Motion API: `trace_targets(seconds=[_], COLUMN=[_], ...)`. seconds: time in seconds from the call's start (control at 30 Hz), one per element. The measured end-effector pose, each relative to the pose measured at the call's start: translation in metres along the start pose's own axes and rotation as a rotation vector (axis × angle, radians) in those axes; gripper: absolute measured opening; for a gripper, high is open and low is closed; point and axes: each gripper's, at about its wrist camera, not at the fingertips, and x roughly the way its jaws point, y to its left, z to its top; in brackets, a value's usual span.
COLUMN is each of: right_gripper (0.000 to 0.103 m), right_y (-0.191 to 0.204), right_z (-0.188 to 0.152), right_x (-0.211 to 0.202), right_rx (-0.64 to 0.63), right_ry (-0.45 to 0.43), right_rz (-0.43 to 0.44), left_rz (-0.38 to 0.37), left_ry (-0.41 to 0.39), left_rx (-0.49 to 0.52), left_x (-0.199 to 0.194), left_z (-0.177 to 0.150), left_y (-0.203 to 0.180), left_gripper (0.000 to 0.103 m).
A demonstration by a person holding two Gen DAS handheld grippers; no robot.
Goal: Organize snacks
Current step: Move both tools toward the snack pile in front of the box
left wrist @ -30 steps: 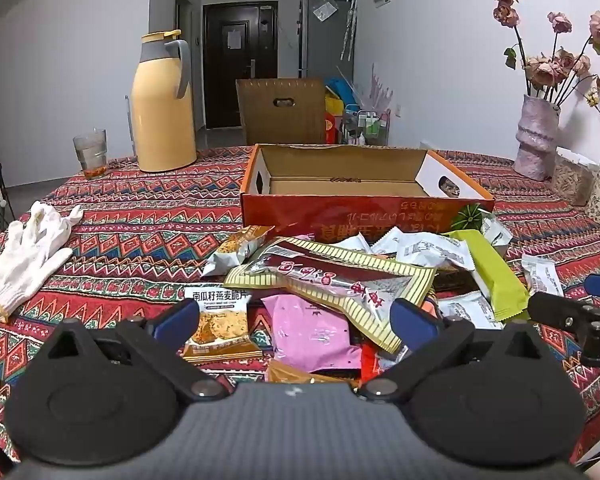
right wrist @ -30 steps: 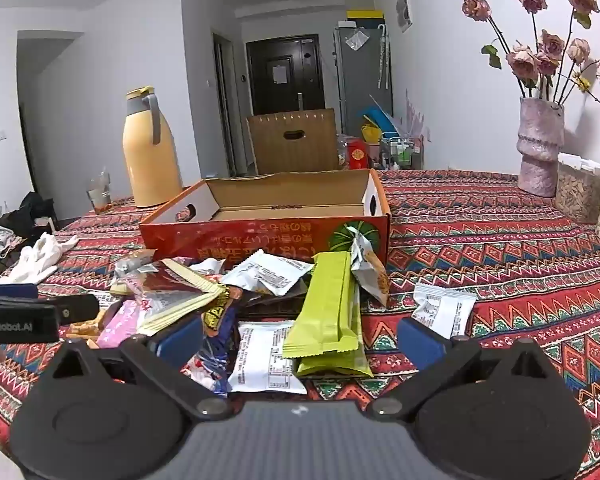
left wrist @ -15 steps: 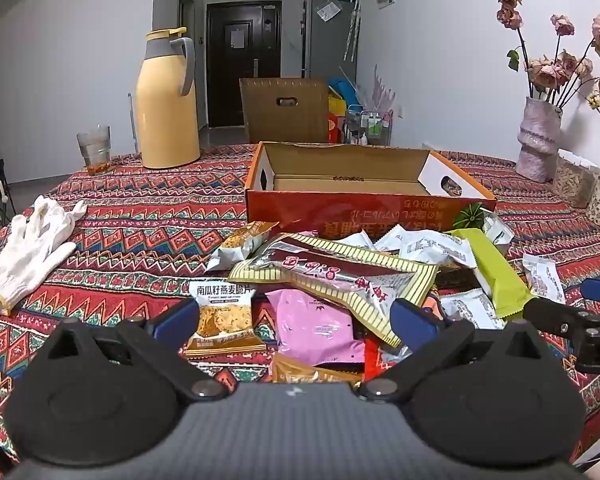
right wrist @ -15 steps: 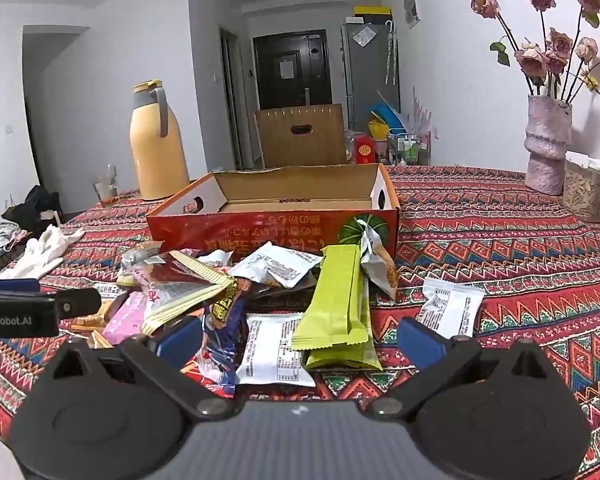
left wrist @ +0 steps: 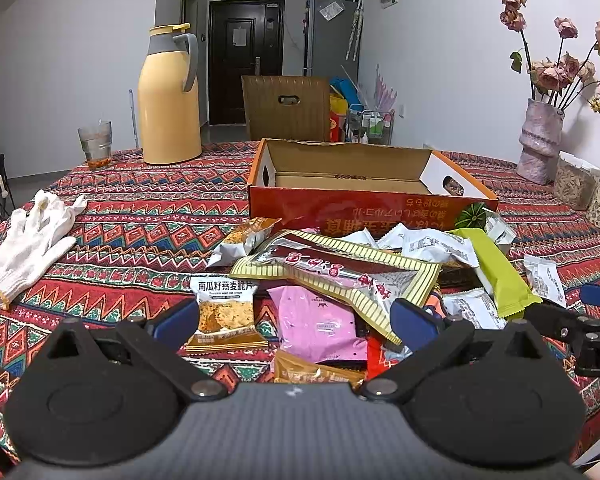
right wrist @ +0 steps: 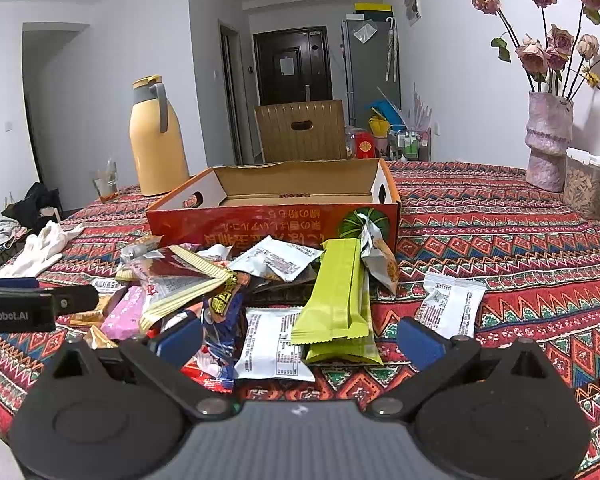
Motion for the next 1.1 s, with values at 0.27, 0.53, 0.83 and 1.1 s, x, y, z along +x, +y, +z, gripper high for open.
trace_targets(seconds=[0.27,0.53,0.83,1.1], right_gripper=[0.103,0.103,0.103,0.103], right_y=[-0.0003,-0.0012,-0.0018,0.0014], right_z=[0.0002,0.0016,0.0029,0.0035], right_x=[0.0006,0.0017,0.0028,0.0033], right_rx=[0.0,0.002,0.003,-0.007], right_ry=[0.001,0.003,0.004,0.003], right_rz=[-0.001,-0.006,-0.014,-0.026], left_rz=[0.003,0.0,-0.002,-0.019], left_ry=[-0.01,-0.008,-0.007,-0.003], left_rx=[-0.006,-0.008,-0.01,-0.021], left_x=[-0.0018,-0.0009,0.0009,0.0042], left_z=[0.0011,0.0017,0.002,-0.0002], left_y=[0.0026,0.0029,0.0035,0.007], left_gripper=[0.103,0.103,0.103,0.103])
